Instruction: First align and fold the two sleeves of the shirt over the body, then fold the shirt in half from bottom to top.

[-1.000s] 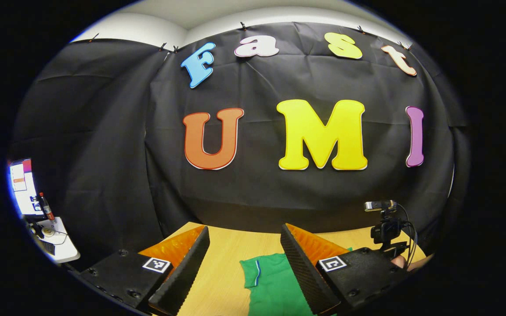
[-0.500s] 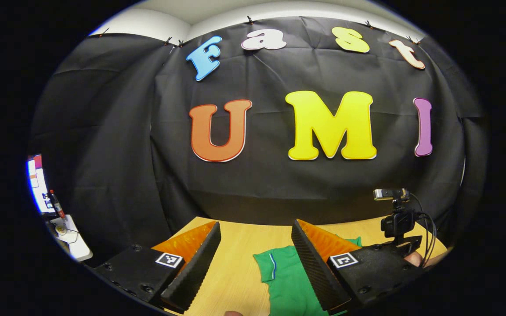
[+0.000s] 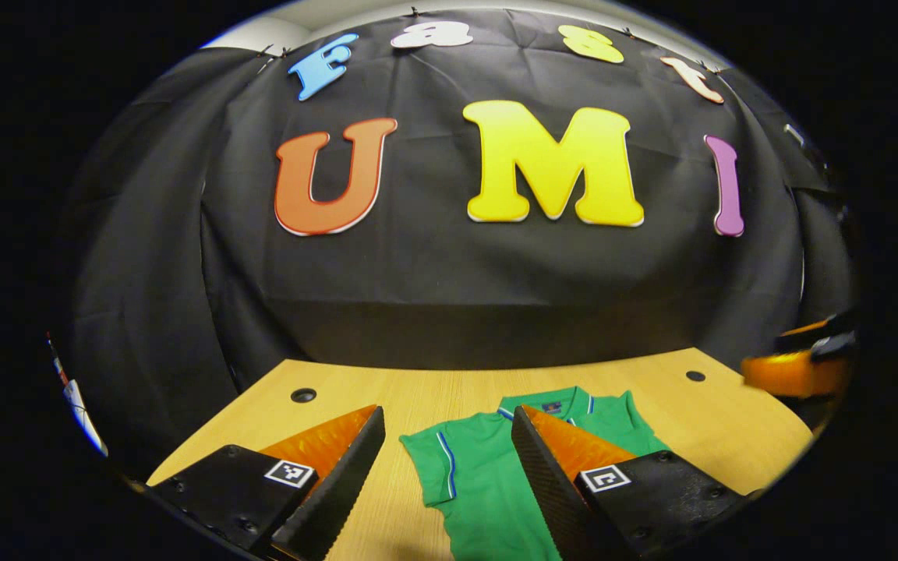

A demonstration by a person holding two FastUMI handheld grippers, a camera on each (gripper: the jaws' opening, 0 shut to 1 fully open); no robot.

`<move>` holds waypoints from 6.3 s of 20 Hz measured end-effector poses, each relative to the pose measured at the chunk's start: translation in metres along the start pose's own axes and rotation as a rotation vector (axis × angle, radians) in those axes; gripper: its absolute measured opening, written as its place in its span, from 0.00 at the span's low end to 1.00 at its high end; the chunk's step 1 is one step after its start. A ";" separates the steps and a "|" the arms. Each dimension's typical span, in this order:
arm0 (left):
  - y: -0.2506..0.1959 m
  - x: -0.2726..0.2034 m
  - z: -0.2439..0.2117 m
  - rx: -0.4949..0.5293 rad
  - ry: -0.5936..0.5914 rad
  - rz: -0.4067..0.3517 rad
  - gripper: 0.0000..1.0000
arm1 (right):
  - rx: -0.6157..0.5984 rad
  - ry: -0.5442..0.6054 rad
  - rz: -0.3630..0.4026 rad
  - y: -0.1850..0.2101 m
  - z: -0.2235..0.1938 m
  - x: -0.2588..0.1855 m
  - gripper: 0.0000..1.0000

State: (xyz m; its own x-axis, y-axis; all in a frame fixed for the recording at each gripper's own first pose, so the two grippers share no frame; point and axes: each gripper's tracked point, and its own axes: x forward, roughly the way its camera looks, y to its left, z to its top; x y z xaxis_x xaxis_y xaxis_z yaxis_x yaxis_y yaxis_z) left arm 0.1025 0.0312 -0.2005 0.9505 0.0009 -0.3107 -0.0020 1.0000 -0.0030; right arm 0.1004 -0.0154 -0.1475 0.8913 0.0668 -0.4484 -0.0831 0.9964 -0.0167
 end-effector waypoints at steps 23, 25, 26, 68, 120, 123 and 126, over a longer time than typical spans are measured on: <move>0.013 0.109 -0.148 0.040 0.325 -0.046 0.42 | 0.061 0.034 -0.133 -0.041 -0.015 -0.057 0.95; 0.024 0.110 -0.136 0.051 0.288 -0.003 0.25 | 0.063 0.038 -0.127 -0.039 -0.016 -0.056 0.95; 0.023 0.109 -0.130 0.041 0.278 -0.012 0.11 | 0.066 0.040 -0.125 -0.039 -0.016 -0.056 0.97; -0.023 -0.148 -0.026 -0.053 0.154 -0.036 1.00 | -0.021 -0.055 0.068 -0.040 -0.067 -0.147 0.97; -0.061 -0.264 -0.177 -0.109 0.679 -0.167 0.06 | 0.159 0.472 0.237 -0.085 -0.278 -0.141 0.00; -0.065 -0.254 -0.144 -0.121 0.621 -0.170 0.06 | 0.177 0.421 0.239 -0.096 -0.251 -0.139 0.00; -0.069 -0.240 -0.111 -0.127 0.567 -0.178 0.06 | 0.197 0.376 0.235 -0.104 -0.219 -0.132 0.02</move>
State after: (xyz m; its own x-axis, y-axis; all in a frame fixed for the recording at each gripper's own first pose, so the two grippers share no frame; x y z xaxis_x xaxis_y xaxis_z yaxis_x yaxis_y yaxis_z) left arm -0.1603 -0.0380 -0.2310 0.6257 -0.2036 -0.7530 0.0716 0.9762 -0.2045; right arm -0.1060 -0.1395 -0.2823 0.6327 0.3040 -0.7122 -0.1447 0.9499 0.2770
